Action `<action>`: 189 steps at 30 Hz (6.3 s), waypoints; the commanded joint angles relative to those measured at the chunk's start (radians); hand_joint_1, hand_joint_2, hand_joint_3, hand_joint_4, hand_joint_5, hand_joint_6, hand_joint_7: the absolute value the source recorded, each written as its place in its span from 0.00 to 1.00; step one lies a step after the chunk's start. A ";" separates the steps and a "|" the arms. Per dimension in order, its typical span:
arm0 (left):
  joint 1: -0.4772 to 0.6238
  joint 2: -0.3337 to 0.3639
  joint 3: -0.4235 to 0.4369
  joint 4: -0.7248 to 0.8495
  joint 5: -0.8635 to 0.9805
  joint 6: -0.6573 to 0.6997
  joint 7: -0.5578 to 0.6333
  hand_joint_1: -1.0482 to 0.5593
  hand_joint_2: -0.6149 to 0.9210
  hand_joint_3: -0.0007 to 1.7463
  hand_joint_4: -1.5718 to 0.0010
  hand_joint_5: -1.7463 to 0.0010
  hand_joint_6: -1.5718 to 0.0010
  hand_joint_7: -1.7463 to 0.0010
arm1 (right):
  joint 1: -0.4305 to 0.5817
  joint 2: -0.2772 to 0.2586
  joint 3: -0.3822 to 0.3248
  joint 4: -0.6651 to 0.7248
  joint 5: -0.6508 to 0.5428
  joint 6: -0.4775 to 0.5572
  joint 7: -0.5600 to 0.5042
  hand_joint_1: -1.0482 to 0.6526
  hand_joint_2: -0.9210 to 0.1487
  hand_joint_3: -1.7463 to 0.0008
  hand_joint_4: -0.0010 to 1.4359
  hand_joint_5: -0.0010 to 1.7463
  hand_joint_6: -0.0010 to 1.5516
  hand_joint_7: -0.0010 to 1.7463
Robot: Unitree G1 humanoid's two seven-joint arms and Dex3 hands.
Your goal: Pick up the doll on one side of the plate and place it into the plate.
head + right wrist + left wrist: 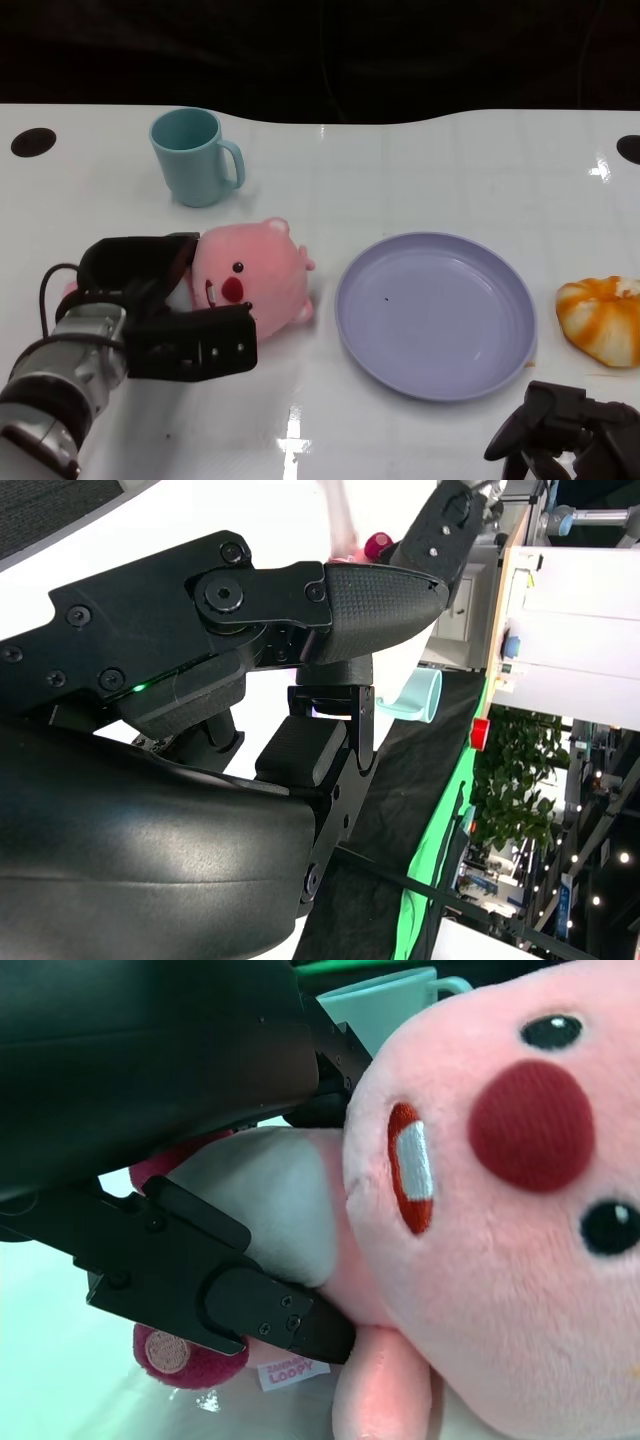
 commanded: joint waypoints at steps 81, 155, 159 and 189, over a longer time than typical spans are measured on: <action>-0.085 -0.317 -0.011 -0.516 -0.034 0.291 -0.403 0.47 0.88 0.21 0.52 0.00 0.46 0.48 | 0.020 -0.015 0.009 -0.030 -0.012 0.015 -0.017 0.06 0.00 0.74 0.60 0.85 0.55 0.66; 0.677 -0.084 0.482 -1.316 -0.850 -0.053 -0.751 0.36 1.00 0.13 0.63 0.45 0.49 0.84 | -0.043 -0.021 -0.005 0.049 0.008 -0.004 0.007 0.08 0.00 0.73 0.61 0.85 0.54 0.67; 0.741 -0.127 0.506 -1.324 -0.961 -0.030 -0.765 0.47 0.82 0.42 0.58 0.33 0.51 0.61 | -0.043 -0.022 -0.005 0.045 0.004 0.000 0.005 0.08 0.00 0.73 0.60 0.85 0.54 0.67; 0.969 -0.145 0.553 -1.593 -1.283 0.506 -0.752 0.43 0.78 0.61 0.56 0.00 0.64 0.08 | 0.007 -0.037 -0.014 -0.093 0.019 0.074 0.006 0.15 0.00 0.73 0.57 0.90 0.51 0.73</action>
